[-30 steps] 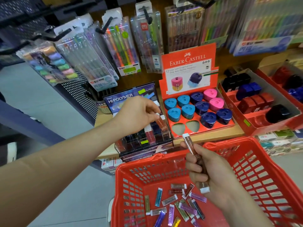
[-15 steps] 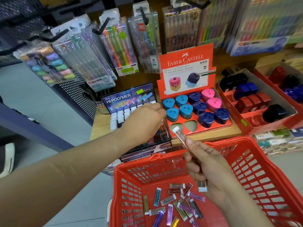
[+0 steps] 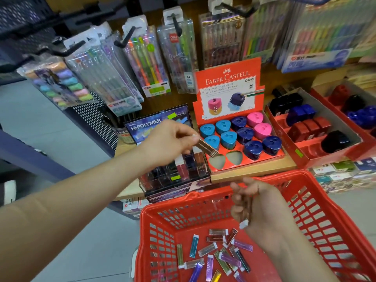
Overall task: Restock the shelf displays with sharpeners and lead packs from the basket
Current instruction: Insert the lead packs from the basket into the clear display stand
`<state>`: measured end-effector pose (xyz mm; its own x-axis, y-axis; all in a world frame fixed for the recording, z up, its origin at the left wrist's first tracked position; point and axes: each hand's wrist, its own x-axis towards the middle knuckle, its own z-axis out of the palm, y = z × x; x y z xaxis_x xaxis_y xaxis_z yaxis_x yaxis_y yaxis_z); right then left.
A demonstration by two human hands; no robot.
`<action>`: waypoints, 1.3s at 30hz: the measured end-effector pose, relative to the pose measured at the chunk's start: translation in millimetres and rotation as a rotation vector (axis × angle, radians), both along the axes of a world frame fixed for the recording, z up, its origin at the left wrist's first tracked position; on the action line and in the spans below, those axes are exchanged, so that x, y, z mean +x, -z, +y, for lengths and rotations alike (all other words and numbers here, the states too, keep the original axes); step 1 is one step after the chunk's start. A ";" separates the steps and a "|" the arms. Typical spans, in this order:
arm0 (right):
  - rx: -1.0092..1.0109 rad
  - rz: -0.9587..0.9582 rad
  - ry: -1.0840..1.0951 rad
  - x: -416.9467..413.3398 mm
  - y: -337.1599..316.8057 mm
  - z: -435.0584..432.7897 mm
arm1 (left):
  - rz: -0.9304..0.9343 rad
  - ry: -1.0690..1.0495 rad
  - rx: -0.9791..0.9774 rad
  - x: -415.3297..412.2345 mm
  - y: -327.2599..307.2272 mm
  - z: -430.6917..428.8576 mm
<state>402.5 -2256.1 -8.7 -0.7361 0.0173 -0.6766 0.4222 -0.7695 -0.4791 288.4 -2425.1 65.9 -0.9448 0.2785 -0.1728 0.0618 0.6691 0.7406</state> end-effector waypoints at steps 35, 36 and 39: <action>-0.036 0.097 0.049 6.7 0.4 -1.4 | 0.484 0.284 -0.540 3.4 32.3 14.8; -0.055 0.106 0.054 6.9 0.7 -2.0 | 0.498 0.305 -0.567 3.8 32.9 15.7; -0.076 0.121 0.071 7.6 1.2 -3.2 | 0.529 0.334 -0.598 2.9 33.8 15.0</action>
